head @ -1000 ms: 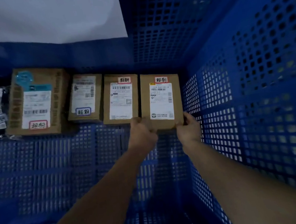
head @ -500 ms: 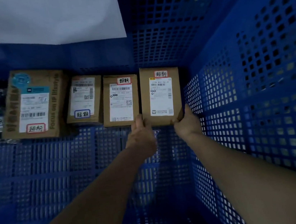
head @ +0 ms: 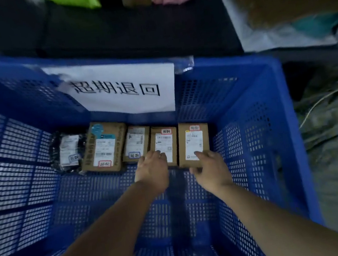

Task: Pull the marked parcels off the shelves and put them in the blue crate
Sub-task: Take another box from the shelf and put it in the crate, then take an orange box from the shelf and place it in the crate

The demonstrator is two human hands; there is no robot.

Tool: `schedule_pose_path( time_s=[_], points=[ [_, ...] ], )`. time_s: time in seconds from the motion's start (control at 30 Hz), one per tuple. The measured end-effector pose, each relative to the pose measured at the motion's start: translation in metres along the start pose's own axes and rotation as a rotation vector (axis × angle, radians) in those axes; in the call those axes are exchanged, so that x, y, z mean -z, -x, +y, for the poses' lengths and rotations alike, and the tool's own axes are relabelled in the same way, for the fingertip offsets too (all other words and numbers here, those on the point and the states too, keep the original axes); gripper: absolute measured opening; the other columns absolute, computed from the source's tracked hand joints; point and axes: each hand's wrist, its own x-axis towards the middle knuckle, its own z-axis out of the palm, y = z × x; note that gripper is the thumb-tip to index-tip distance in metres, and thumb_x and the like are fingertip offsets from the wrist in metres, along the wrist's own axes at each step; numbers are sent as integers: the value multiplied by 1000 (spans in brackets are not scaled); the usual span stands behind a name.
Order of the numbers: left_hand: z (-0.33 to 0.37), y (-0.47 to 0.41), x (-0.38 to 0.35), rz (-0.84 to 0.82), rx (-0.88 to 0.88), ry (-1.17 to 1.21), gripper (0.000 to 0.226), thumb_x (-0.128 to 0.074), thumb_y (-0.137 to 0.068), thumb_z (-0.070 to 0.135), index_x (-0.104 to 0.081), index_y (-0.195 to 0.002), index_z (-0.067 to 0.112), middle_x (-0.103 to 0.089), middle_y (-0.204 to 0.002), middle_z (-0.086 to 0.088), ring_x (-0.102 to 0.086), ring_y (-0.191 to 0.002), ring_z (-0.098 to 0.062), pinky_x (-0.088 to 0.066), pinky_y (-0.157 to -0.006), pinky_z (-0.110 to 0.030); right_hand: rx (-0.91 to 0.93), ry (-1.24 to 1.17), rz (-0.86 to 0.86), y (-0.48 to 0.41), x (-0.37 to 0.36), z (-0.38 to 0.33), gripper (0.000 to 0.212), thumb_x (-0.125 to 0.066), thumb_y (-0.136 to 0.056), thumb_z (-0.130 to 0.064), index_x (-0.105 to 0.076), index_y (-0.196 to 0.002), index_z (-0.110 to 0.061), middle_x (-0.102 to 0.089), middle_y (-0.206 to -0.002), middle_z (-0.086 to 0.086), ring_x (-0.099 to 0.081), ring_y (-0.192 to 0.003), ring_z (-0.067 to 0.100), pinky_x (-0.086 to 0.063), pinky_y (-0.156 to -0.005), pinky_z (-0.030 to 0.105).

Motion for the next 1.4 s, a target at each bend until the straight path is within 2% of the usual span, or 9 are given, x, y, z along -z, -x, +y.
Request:
schedule_pose_path(
  time_s=[0.2, 0.33, 0.43, 0.57, 0.77, 0.97, 1.17, 1.4],
  points=[
    [-18, 73, 88, 98, 5, 36, 55, -56, -89, 18, -36, -140, 13, -40, -141, -5, -34, -132, -24, -34, -108, -38, 117, 108, 36, 65, 73, -69, 52, -48, -97, -35, -38, -145, -19, -38, -149, 8, -27, -140, 24, -23, -116, 33],
    [-33, 125, 147, 165, 11, 8, 62, -58, -89, 21, -32, -144, 12, -39, -145, -7, -34, -134, -26, -34, -107, -38, 177, 169, 86, 104, 121, -115, 54, -50, -95, -37, -37, -145, -19, -39, -146, 7, -30, -138, 25, -31, -112, 37],
    [-47, 166, 184, 248, 30, -10, 62, -60, -87, 21, -34, -143, 14, -41, -143, -5, -35, -133, -24, -34, -108, -37, 250, 165, 129, 132, 154, -148, 56, -52, -94, -37, -36, -145, -20, -40, -144, 5, -30, -136, 23, -31, -112, 35],
    [-59, 221, 223, 330, 91, -25, 61, -57, -92, 26, -29, -145, 13, -37, -147, -4, -32, -136, -24, -34, -109, -36, 371, 223, 195, 170, 193, -188, 50, -53, -93, -35, -42, -139, -19, -47, -137, 5, -37, -129, 23, -35, -105, 32],
    [-72, 308, 271, 491, 195, -4, 58, -55, -90, 27, -33, -143, 15, -43, -142, -3, -37, -132, -23, -39, -105, -37, 510, 300, 233, 234, 242, -243, 53, -53, -94, -39, -40, -141, -18, -46, -137, 5, -36, -130, 25, -37, -103, 35],
    [-93, 404, 315, 608, 304, -39, 55, -56, -92, 32, -36, -140, 14, -42, -143, -4, -36, -133, -23, -36, -106, -37, 663, 403, 285, 299, 278, -307, 57, -52, -94, -42, -36, -144, -20, -42, -143, 5, -34, -134, 26, -35, -106, 38],
    [-131, 501, 344, 746, 414, -22, 38, -57, -86, 27, -51, -122, 18, -53, -128, -1, -46, -122, -23, -44, -97, -39, 852, 446, 347, 367, 298, -387, 57, -52, -94, -43, -37, -142, -18, -43, -142, 7, -35, -134, 27, -35, -108, 40],
    [-189, 606, 367, 837, 546, -60, 38, -59, -86, 22, -56, -124, 19, -58, -123, -1, -51, -117, -21, -48, -95, -38, 1028, 482, 403, 437, 298, -487, 58, -53, -93, -42, -36, -143, -19, -41, -145, 7, -30, -138, 26, -30, -111, 40]
  ],
)
